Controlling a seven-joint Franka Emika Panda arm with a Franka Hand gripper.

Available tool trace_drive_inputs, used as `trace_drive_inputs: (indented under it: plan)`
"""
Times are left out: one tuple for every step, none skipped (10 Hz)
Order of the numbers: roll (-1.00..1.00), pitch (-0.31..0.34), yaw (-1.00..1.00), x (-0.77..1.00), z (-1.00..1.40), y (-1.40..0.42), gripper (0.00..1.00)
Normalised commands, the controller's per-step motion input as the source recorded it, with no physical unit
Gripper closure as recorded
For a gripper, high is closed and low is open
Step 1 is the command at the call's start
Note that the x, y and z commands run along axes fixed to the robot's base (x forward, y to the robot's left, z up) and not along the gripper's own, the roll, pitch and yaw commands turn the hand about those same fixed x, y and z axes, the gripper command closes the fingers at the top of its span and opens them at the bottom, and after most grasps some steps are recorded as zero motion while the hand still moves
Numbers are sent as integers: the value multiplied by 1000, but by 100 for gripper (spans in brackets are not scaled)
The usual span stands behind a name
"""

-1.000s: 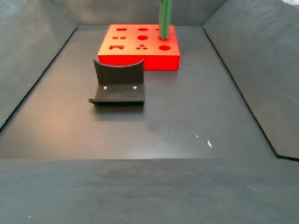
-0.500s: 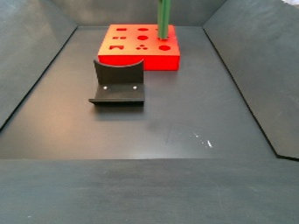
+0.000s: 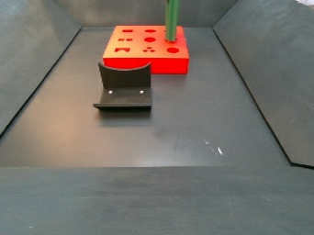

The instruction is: Insert the star object.

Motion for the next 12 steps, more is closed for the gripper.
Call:
trace_drive_inputs:
  plan:
    - [0, 1, -511, 0, -26, -66, 100]
    - [0, 0, -463, 0, 0, -57, 100]
    - [0, 0, -169, -49, 0, -43, 100]
    - [-4, -1, 0, 0, 0, 0, 100]
    - [0, 0, 0, 6, -200, 0, 100]
    - [130, 26, -100, 0, -520, 0, 100]
    - [253, 114, -137, 54, -614, 0, 100]
    - [229, 104, -169, 69, -589, 0, 100]
    - [267, 144, -34, 86, -460, -51, 100]
    - [261, 139, -106, 109, -397, -134, 100]
    - [70, 31, -151, 57, -520, -43, 100]
    - [0, 0, -146, 0, -731, 0, 100]
